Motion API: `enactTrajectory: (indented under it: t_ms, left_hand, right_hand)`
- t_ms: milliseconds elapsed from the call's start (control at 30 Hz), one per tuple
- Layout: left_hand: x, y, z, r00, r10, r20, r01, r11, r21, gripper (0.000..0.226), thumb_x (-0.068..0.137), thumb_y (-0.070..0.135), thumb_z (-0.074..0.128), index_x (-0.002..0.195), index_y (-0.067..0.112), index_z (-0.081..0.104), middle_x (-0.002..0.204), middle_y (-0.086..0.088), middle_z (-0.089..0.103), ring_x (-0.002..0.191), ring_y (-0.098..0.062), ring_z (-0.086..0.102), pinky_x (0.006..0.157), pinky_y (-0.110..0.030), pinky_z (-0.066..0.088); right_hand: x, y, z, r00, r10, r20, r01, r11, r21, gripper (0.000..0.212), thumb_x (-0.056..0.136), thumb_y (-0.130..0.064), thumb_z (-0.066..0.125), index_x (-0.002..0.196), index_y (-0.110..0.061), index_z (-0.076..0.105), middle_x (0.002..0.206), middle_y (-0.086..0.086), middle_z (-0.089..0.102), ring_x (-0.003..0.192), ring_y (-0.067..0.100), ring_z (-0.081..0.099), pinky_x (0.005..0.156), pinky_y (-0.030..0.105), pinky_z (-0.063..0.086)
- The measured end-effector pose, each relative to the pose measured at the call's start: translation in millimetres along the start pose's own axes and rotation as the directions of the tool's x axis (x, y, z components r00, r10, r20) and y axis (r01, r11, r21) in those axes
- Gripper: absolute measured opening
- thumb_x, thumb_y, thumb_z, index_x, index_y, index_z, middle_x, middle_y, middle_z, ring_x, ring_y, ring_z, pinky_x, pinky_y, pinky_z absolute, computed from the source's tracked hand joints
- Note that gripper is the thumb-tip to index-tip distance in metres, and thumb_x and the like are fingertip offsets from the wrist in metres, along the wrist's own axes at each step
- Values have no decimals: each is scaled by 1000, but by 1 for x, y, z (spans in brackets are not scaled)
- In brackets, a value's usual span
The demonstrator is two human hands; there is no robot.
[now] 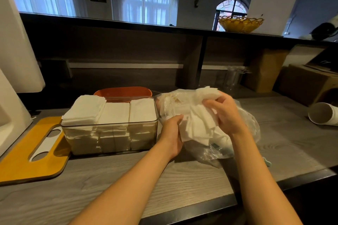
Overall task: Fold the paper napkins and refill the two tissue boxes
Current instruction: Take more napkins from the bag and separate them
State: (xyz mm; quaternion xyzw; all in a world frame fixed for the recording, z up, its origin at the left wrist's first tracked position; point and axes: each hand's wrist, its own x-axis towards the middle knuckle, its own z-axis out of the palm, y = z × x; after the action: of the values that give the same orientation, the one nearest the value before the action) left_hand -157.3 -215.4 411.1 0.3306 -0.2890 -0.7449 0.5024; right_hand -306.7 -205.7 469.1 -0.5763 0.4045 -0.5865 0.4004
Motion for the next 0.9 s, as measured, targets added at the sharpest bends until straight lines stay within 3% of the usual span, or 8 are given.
enactTrajectory:
  t_ms: [167,333,433,533,633,733,833,900]
  left_hand:
    - [-9,4,0,978,-66,198,63,998,20,52,104,54,30,126,20,63,124,-13,70,118,-32,64,101,-49,49]
    - [-15,2,4,969,-84,234,59,992,112,28,106,26,44,126,16,61,127,-17,68,115,-33,65,97,-48,53]
    - [-12,-2,4,976,-72,204,47,991,125,30,108,18,40,131,11,57,123,-17,69,113,-32,66,89,-46,58]
    - [-8,0,3,990,-42,137,45,999,-22,31,107,18,42,135,11,54,119,-15,70,109,-33,66,85,-47,56]
    - [-5,5,-1,995,33,91,-20,990,-140,36,106,36,43,136,20,53,130,-15,66,120,-35,61,98,-51,51]
    - [-4,5,-3,992,77,104,-67,993,-95,44,104,51,38,137,28,55,130,-10,68,121,-32,62,105,-51,48]
    - [-5,3,-1,989,101,106,-106,993,43,37,103,36,50,138,23,55,126,-8,70,117,-27,65,98,-45,54]
    - [-1,-1,-1,990,129,62,-138,976,169,41,101,23,57,141,20,50,127,-6,67,116,-26,65,98,-47,55]
  right_hand:
    - [6,16,8,998,16,-57,-33,951,-308,11,91,-7,67,97,-16,72,85,1,73,77,14,67,62,23,50]
    - [9,18,8,989,36,-143,-66,974,-214,15,96,-8,60,102,-15,71,93,8,73,83,21,69,70,31,55]
    - [7,15,12,938,-25,-347,-38,984,-173,19,97,-7,54,103,-19,67,89,0,66,77,10,62,62,21,52]
    - [6,9,9,843,-36,-537,31,999,-19,17,97,-10,53,106,-19,64,93,-2,63,82,12,62,64,24,53]
    - [4,6,18,878,66,-473,-13,993,116,16,98,-11,52,96,-21,64,92,3,66,81,18,63,68,32,53]
    - [4,18,41,931,125,-342,-180,975,-133,15,101,-13,49,91,-15,60,89,3,61,82,18,58,67,27,47]
    - [5,34,51,952,150,-267,-231,923,-306,19,103,-23,49,113,-14,62,105,2,63,95,16,61,76,25,50]
    - [5,32,48,956,141,-255,-224,917,-330,13,101,-22,52,104,-14,63,96,3,63,89,17,60,76,29,50]
